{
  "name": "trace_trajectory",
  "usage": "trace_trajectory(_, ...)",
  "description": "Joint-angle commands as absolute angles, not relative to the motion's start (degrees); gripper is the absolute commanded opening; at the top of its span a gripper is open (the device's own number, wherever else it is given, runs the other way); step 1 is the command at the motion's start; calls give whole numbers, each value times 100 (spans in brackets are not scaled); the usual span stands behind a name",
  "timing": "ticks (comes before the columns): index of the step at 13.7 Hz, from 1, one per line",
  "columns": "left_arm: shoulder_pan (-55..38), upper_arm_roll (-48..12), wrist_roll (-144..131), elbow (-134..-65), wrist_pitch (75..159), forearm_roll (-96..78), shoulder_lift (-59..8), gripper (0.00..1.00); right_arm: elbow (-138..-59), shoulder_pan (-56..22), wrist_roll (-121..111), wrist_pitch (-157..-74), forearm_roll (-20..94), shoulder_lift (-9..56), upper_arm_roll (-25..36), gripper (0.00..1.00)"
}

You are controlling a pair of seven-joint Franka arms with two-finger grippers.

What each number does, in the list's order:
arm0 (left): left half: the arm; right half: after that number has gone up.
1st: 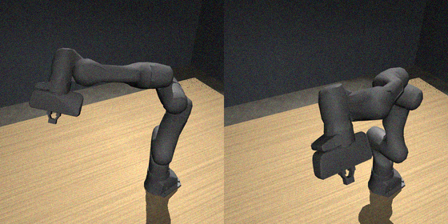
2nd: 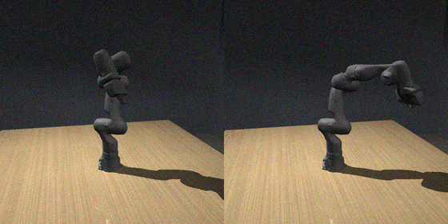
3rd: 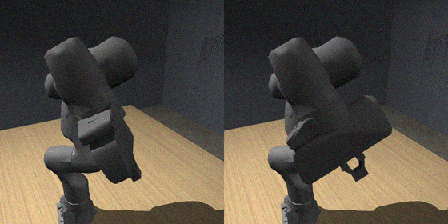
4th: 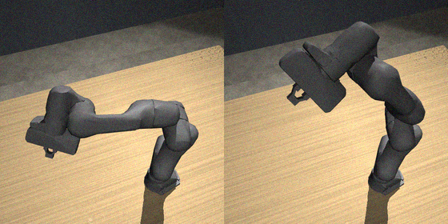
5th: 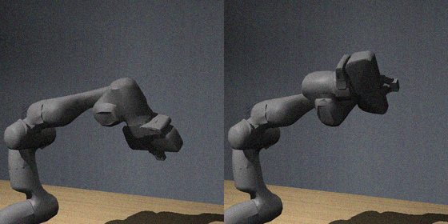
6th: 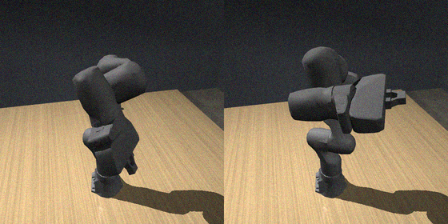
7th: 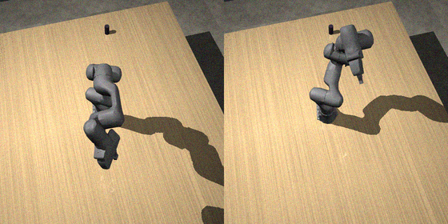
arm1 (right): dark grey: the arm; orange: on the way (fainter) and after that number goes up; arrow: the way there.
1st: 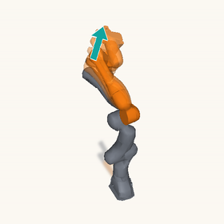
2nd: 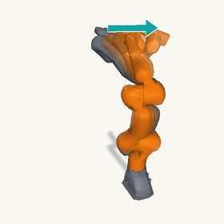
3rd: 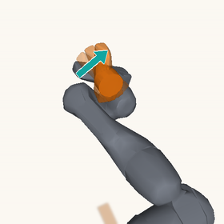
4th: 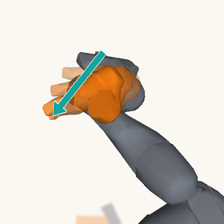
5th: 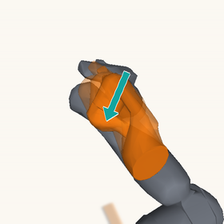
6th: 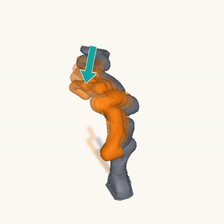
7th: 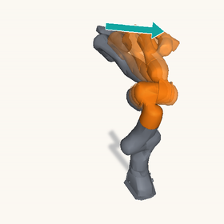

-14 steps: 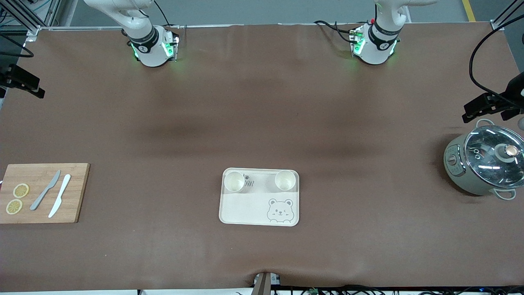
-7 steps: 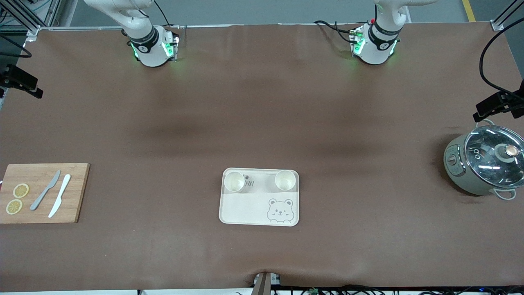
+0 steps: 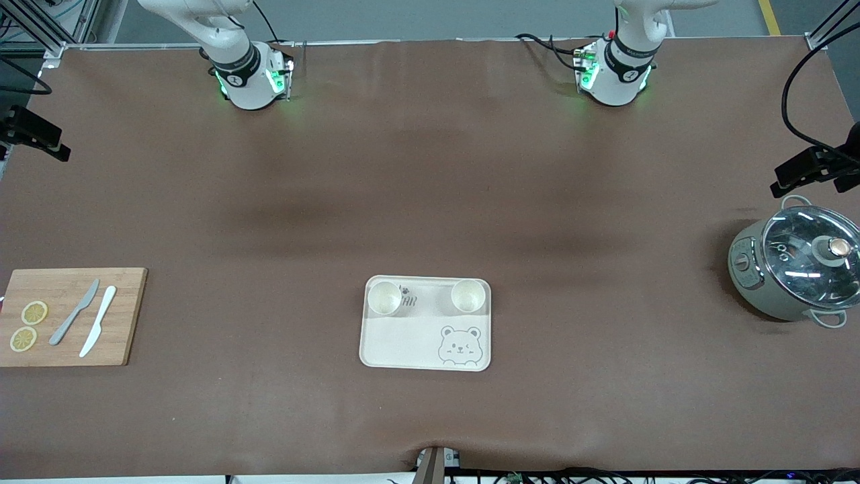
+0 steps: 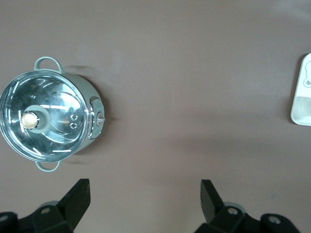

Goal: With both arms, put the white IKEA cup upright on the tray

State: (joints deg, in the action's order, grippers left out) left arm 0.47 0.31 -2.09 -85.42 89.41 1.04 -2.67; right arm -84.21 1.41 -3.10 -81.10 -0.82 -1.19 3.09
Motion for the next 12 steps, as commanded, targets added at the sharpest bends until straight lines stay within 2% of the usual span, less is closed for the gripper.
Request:
trace_trajectory(1,62,-105,-211,-8525,8623,35,-193,100,-8429,281,-343,-8121,26,-193,220,100)
trace_trajectory(7,96,-571,-229,-8850,8604,79,8,100,-8429,281,-343,-8121,26,-193,220,100)
trace_trajectory(12,97,-536,-308,-8763,8587,70,18,100,-8420,281,-343,-8121,18,-158,220,100)
